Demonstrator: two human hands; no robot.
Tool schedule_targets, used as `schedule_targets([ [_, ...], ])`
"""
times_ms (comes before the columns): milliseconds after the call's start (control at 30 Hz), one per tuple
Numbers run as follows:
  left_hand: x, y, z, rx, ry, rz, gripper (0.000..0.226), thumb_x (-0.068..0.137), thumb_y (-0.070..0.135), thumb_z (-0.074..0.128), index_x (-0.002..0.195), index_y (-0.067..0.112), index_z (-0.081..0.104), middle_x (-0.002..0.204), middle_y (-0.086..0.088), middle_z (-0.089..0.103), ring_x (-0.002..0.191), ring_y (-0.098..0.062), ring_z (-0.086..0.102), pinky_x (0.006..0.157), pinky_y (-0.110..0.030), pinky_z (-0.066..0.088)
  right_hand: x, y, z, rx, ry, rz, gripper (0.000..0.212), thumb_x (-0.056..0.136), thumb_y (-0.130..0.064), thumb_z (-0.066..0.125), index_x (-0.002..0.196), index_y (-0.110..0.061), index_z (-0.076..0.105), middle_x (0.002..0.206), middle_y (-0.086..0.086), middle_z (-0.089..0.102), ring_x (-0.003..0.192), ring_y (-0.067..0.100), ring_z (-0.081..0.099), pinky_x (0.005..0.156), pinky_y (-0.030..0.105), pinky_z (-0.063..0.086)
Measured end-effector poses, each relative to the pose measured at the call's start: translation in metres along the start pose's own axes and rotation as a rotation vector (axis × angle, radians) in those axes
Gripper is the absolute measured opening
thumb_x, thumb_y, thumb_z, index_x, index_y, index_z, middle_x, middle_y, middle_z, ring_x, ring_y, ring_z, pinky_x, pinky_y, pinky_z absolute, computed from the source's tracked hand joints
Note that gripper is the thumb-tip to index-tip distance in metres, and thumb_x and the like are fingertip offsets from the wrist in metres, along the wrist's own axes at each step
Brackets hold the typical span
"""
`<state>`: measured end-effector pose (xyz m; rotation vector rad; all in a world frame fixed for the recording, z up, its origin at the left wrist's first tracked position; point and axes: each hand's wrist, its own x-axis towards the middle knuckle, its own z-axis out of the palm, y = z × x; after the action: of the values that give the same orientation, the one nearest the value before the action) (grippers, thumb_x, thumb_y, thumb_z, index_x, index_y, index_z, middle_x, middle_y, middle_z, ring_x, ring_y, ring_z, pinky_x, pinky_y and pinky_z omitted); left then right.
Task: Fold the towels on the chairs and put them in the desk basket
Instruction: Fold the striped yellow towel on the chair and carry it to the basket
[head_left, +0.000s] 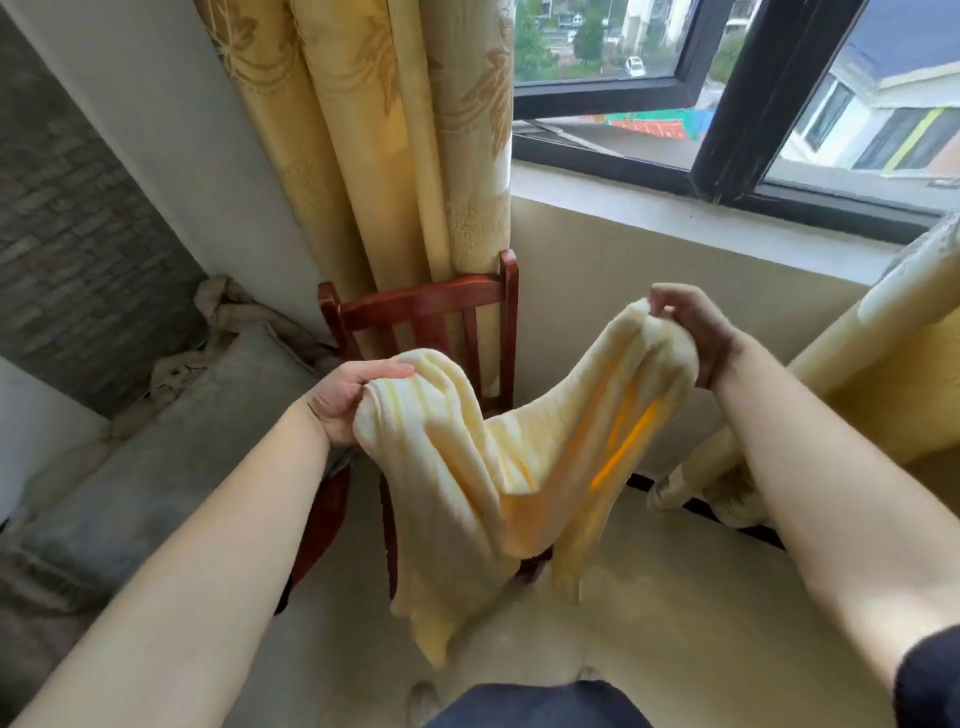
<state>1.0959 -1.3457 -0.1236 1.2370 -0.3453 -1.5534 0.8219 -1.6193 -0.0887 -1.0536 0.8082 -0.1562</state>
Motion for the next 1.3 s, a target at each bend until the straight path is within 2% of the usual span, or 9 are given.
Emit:
schedule_targets([
  [167, -0.016, -0.029, -0.021, -0.104, -0.099, -0.027, 0.044, 0.065, 0.024, 0.077, 0.101, -0.001, 0.075, 0.104, -0.02, 0.072, 0.098, -0.033, 0.07, 0.084, -0.042, 0.058, -0.001, 0.002, 0.016, -0.004, -0.027, 0.049, 0.029, 0.051, -0.025, 0.056, 0.073, -0.008, 0.066, 0.063, 0.009, 0.065, 0.059, 0.026, 0.063, 0.062, 0.026, 0.057],
  [267, -0.005, -0.035, -0.054, -0.122, -0.011, -0.059, 0.038, 0.08, 0.022, 0.065, 0.109, -0.002, 0.069, 0.104, -0.019, 0.071, 0.1, -0.032, 0.068, 0.09, -0.042, 0.056, 0.018, 0.004, 0.031, -0.059, -0.008, 0.013, 0.018, 0.069, -0.021, 0.053, 0.079, -0.011, 0.064, 0.067, 0.008, 0.067, 0.061, 0.023, 0.064, 0.062, 0.025, 0.056],
  [433, 0.059, -0.05, -0.127, 0.162, 0.871, -0.069, 0.048, 0.079, 0.025, 0.067, 0.117, -0.003, 0.058, 0.104, -0.006, 0.065, 0.101, -0.026, 0.063, 0.081, -0.032, 0.053, 0.116, 0.043, 0.039, -0.266, 0.545, -0.01, 0.009, 0.083, -0.014, 0.063, 0.079, -0.011, 0.069, 0.067, 0.006, 0.068, 0.054, 0.016, 0.063, 0.055, 0.027, 0.054],
  [533, 0.095, -0.081, -0.173, 0.06, 1.134, -0.054, 0.047, 0.086, 0.026, 0.069, 0.122, 0.0, 0.052, 0.121, -0.009, 0.06, 0.105, -0.02, 0.061, 0.092, -0.034, 0.052, 0.183, 0.081, 0.021, -0.372, 0.746, 0.02, 0.015, 0.081, -0.023, 0.06, 0.077, -0.012, 0.068, 0.082, 0.015, 0.071, 0.059, 0.02, 0.063, 0.052, 0.024, 0.054],
  [700, 0.147, -0.136, -0.194, 0.087, 1.062, -0.132, 0.038, 0.086, 0.006, 0.073, 0.121, 0.008, 0.06, 0.098, -0.006, 0.063, 0.075, -0.012, 0.06, 0.068, -0.028, 0.051, 0.265, 0.159, 0.001, -0.435, 0.578, 0.095, 0.04, 0.079, -0.031, 0.079, 0.115, -0.016, 0.071, 0.102, 0.005, 0.073, 0.089, 0.02, 0.073, 0.082, 0.036, 0.062],
  [833, 0.186, -0.19, -0.203, 0.057, 1.025, -0.198, 0.031, 0.082, 0.001, 0.075, 0.11, 0.007, 0.064, 0.102, -0.008, 0.067, 0.097, -0.025, 0.067, 0.086, -0.041, 0.058, 0.306, 0.224, 0.0, -0.481, 0.454, 0.168, 0.023, 0.075, -0.027, 0.083, 0.095, -0.023, 0.075, 0.094, 0.006, 0.077, 0.086, 0.022, 0.076, 0.083, 0.042, 0.062],
  [900, 0.194, -0.216, -0.196, 0.094, 0.981, -0.26, 0.018, 0.084, -0.003, 0.07, 0.09, 0.011, 0.062, 0.09, -0.005, 0.066, 0.095, -0.026, 0.066, 0.079, -0.038, 0.06, 0.303, 0.248, 0.009, -0.54, 0.409, 0.19, 0.011, 0.077, -0.026, 0.082, 0.082, -0.029, 0.072, 0.088, 0.005, 0.076, 0.082, 0.021, 0.075, 0.081, 0.041, 0.062],
  [1000, 0.21, -0.267, -0.19, 0.105, 0.908, -0.372, 0.022, 0.085, -0.007, 0.066, 0.104, 0.004, 0.064, 0.104, -0.014, 0.068, 0.094, -0.027, 0.065, 0.066, -0.03, 0.059, 0.304, 0.296, 0.015, -0.637, 0.338, 0.265, 0.01, 0.08, -0.028, 0.077, 0.078, -0.027, 0.067, 0.083, 0.002, 0.072, 0.077, 0.017, 0.069, 0.074, 0.033, 0.058],
  [1300, 0.197, -0.355, -0.146, 0.119, 0.675, -0.521, 0.009, 0.087, 0.013, 0.073, 0.09, 0.016, 0.066, 0.096, -0.005, 0.072, 0.088, -0.015, 0.068, 0.086, -0.033, 0.057, 0.252, 0.413, 0.037, -0.922, 0.117, 0.351, 0.03, 0.089, -0.031, 0.071, 0.117, -0.02, 0.073, 0.073, -0.017, 0.058, 0.08, 0.01, 0.06, 0.075, 0.026, 0.048],
])
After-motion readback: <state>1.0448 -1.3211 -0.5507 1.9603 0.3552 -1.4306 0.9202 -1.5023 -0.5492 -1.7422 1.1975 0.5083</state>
